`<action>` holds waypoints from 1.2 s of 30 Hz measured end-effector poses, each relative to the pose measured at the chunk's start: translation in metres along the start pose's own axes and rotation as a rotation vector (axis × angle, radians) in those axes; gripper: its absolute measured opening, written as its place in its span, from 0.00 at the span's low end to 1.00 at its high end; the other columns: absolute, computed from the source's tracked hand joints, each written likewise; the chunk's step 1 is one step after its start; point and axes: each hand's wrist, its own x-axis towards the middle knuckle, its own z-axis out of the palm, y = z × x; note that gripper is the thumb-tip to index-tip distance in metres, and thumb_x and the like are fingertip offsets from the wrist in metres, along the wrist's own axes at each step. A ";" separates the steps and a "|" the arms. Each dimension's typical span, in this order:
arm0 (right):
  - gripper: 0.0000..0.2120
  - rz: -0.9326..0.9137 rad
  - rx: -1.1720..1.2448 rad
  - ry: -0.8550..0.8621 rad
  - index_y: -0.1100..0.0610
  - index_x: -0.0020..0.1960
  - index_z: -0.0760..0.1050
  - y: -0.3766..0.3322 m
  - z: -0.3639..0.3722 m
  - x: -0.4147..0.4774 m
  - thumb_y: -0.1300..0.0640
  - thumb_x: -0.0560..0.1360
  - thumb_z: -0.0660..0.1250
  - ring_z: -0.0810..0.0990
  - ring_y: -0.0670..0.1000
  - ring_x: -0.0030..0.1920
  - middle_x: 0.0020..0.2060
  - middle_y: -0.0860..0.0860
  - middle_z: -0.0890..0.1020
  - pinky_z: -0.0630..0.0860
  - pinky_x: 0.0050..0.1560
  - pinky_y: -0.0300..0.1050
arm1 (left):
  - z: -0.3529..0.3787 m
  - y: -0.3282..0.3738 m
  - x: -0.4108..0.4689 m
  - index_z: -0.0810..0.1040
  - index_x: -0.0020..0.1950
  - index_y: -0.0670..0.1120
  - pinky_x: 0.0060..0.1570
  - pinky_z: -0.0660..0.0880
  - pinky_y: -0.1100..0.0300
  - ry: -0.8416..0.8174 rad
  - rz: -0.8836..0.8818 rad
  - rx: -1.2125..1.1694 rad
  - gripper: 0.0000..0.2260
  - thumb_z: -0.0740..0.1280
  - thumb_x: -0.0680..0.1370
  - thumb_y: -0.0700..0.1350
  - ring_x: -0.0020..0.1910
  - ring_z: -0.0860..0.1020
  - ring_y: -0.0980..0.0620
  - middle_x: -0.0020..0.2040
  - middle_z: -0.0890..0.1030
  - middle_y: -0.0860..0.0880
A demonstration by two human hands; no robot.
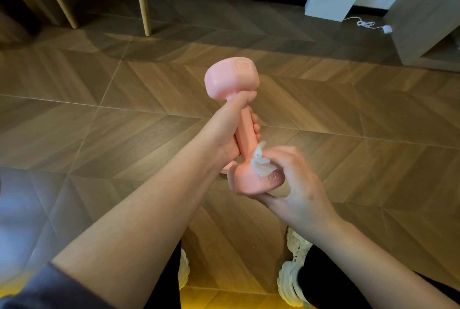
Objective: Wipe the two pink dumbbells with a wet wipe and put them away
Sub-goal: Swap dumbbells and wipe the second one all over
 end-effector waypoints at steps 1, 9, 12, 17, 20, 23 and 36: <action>0.33 0.008 0.011 -0.014 0.55 0.67 0.68 -0.001 -0.001 0.000 0.52 0.67 0.79 0.77 0.48 0.58 0.59 0.48 0.74 0.74 0.58 0.40 | 0.000 0.000 0.000 0.69 0.39 0.45 0.34 0.68 0.58 0.003 -0.008 -0.004 0.13 0.66 0.79 0.49 0.29 0.69 0.51 0.29 0.70 0.49; 0.21 -0.083 -0.084 -0.024 0.65 0.55 0.79 0.002 0.003 0.003 0.55 0.68 0.80 0.73 0.58 0.69 0.65 0.54 0.71 0.72 0.67 0.51 | 0.003 -0.002 0.001 0.68 0.38 0.46 0.34 0.67 0.59 -0.018 -0.041 -0.011 0.12 0.66 0.78 0.48 0.29 0.68 0.52 0.30 0.70 0.49; 0.24 -0.070 -0.010 -0.070 0.61 0.60 0.73 0.001 0.002 0.001 0.58 0.69 0.79 0.71 0.56 0.71 0.68 0.56 0.71 0.71 0.69 0.48 | 0.004 -0.003 0.000 0.68 0.38 0.46 0.34 0.65 0.59 -0.029 -0.051 -0.007 0.12 0.66 0.78 0.48 0.30 0.67 0.52 0.30 0.70 0.49; 0.25 -0.104 -0.057 -0.017 0.58 0.65 0.72 0.000 0.001 -0.002 0.56 0.72 0.77 0.79 0.56 0.60 0.59 0.56 0.78 0.77 0.56 0.52 | 0.002 0.000 0.000 0.68 0.38 0.46 0.31 0.66 0.60 -0.024 -0.021 -0.016 0.12 0.65 0.78 0.47 0.28 0.68 0.51 0.29 0.70 0.49; 0.31 -0.092 -0.057 -0.018 0.58 0.69 0.69 -0.002 0.001 -0.002 0.57 0.71 0.78 0.78 0.53 0.60 0.60 0.53 0.76 0.77 0.59 0.47 | 0.000 0.002 0.001 0.68 0.37 0.46 0.31 0.66 0.60 -0.024 -0.019 -0.043 0.12 0.66 0.78 0.47 0.28 0.68 0.51 0.28 0.70 0.49; 0.38 -0.031 -0.014 -0.061 0.57 0.73 0.66 -0.003 -0.002 -0.003 0.56 0.68 0.79 0.76 0.51 0.60 0.61 0.52 0.74 0.75 0.60 0.41 | -0.003 0.000 0.001 0.68 0.36 0.46 0.31 0.66 0.59 -0.024 -0.010 -0.018 0.13 0.66 0.77 0.48 0.28 0.68 0.51 0.28 0.70 0.49; 0.28 0.160 0.001 -0.108 0.55 0.58 0.77 -0.008 -0.006 0.002 0.51 0.62 0.82 0.75 0.43 0.52 0.53 0.46 0.75 0.72 0.50 0.32 | 0.000 -0.003 0.005 0.69 0.35 0.45 0.26 0.65 0.61 0.013 0.041 0.034 0.14 0.67 0.77 0.48 0.27 0.67 0.51 0.27 0.69 0.50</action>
